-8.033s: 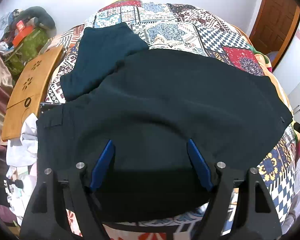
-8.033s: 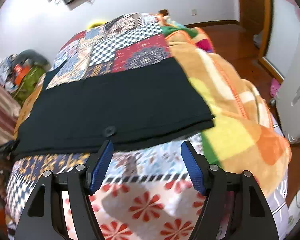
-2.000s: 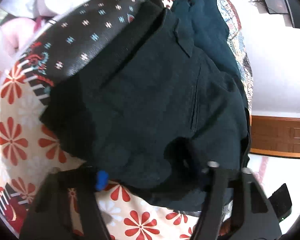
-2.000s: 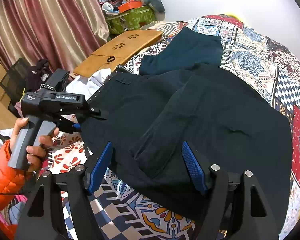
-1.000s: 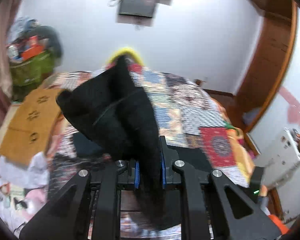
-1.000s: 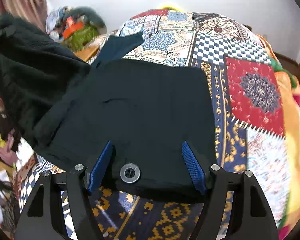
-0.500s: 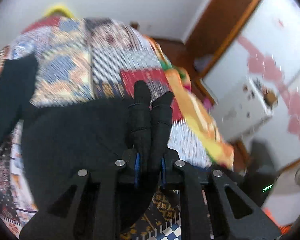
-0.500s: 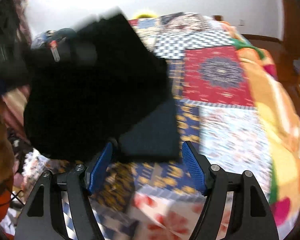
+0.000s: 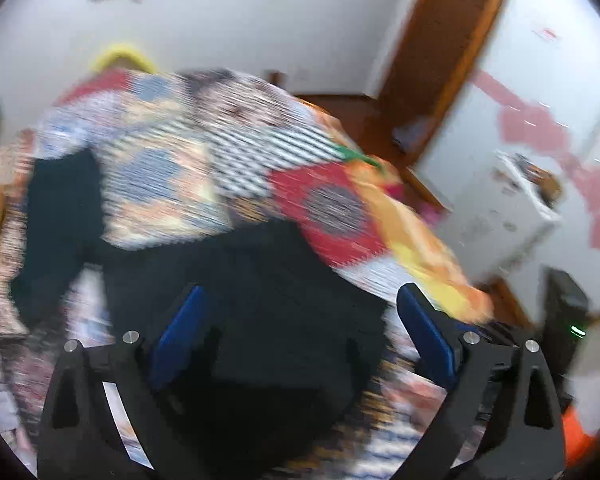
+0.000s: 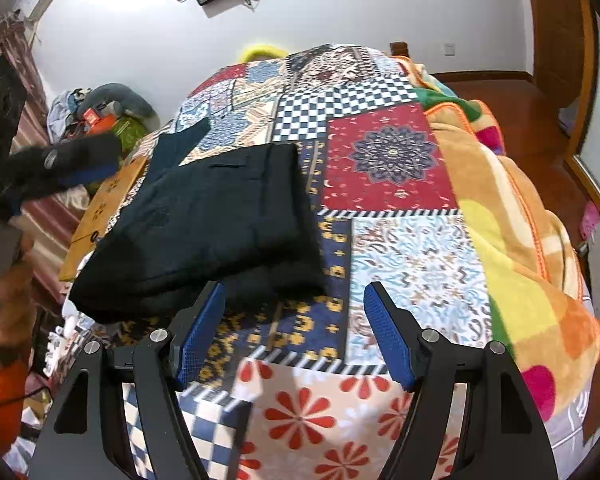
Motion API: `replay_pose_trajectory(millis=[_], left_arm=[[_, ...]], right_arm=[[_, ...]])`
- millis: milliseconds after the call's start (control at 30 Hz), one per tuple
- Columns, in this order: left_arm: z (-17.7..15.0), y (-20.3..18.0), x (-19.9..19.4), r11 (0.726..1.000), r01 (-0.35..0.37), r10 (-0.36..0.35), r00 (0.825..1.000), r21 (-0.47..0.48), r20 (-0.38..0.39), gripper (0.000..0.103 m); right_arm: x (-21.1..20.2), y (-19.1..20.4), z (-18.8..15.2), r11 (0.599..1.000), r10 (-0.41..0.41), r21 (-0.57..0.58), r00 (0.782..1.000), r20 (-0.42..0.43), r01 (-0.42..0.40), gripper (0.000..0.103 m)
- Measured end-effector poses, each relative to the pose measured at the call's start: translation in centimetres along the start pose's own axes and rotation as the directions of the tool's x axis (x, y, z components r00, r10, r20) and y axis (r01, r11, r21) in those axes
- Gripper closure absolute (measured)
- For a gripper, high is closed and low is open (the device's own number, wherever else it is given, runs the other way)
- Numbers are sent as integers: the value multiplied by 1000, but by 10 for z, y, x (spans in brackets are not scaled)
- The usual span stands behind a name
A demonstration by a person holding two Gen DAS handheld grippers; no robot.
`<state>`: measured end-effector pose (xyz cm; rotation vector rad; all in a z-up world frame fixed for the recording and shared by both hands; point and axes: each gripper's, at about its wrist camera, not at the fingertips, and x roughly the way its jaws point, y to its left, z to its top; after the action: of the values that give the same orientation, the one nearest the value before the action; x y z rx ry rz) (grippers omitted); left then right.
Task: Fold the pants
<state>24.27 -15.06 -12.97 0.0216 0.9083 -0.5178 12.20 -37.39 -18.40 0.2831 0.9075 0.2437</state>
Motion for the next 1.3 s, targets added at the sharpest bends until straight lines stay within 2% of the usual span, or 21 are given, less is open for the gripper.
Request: replay_pose_trajectory(millis=[67, 133, 333, 400, 500, 533, 567, 600, 667, 800, 1100, 1200, 1300], left_arm=[[10, 26, 7, 992, -126, 126, 992, 9, -2, 6], [18, 52, 18, 975, -224, 224, 974, 18, -26, 6], [36, 109, 66, 949, -315, 315, 940, 26, -134, 6], [34, 119, 86, 943, -330, 332, 929, 44, -164, 6], [24, 130, 119, 932, -348, 363, 896, 104, -254, 6], [17, 134, 128, 932, -343, 362, 891, 118, -273, 5], [11, 138, 133, 935, -333, 354, 894, 121, -274, 4], [5, 141, 130, 942, -317, 335, 908, 113, -251, 4], [-3, 148, 121, 947, -307, 322, 917, 100, -237, 4], [-22, 165, 101, 953, -302, 301, 921, 36, -246, 4], [-95, 172, 22, 926, -363, 329, 910, -103, -253, 3], [-119, 161, 1, 926, -352, 311, 917, -140, -248, 3], [-137, 151, -12, 933, -299, 249, 938, -201, -239, 3]], right_arm=[[4, 5, 1, 1000, 16, -8, 1000, -3, -16, 34], [8, 13, 0, 999, 28, -18, 1000, -4, -28, 34], [31, 28, -11, 998, 56, -26, 996, -65, -58, 34], [38, 32, -13, 998, 40, -43, 997, -69, -43, 34], [46, 30, -14, 998, 42, -34, 995, -87, -45, 34], [48, 28, -14, 998, 48, -23, 995, -91, -50, 34], [49, 26, -13, 998, 52, -13, 994, -93, -54, 34], [49, 24, -12, 999, 53, -8, 994, -92, -54, 34], [48, 21, -9, 999, 44, -2, 995, -91, -44, 34], [39, 13, -2, 999, -18, 33, 998, -57, 20, 34], [7, 21, 4, 1000, -5, 16, 1000, 11, 5, 33], [1, 31, 8, 1000, 20, -6, 999, 40, -20, 34], [0, 44, 9, 998, 56, -41, 998, 43, -54, 34]])
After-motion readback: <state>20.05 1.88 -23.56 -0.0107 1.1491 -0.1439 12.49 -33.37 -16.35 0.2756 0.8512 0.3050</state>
